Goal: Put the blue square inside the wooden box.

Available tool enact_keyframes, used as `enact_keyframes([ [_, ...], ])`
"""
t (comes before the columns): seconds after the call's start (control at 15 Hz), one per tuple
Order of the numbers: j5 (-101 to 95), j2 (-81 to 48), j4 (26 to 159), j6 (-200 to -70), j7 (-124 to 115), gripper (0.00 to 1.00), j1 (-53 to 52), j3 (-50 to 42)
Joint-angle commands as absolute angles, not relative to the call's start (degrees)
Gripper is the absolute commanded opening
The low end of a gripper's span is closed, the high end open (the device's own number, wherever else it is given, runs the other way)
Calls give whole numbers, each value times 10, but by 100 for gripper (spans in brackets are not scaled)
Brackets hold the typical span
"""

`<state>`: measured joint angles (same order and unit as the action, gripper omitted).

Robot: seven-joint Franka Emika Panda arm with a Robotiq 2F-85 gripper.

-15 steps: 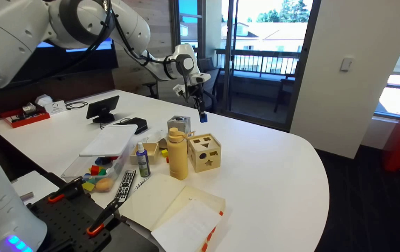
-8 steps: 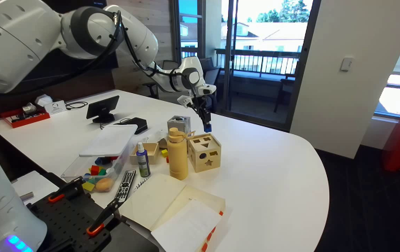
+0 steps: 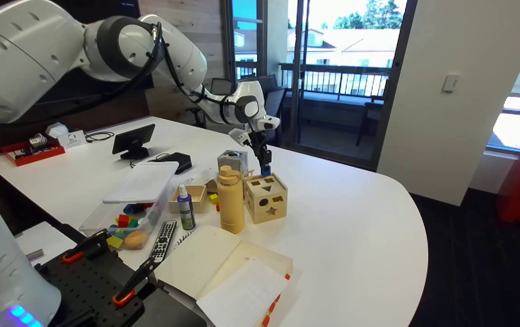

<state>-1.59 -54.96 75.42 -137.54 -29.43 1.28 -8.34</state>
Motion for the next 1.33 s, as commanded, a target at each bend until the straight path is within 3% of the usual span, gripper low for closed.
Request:
enact_keyframes([
  [0.0,4,-549,758,-1386,-256,15,18,-77],
  [1.27,49,-571,763,-1448,-220,15,42,-73],
])
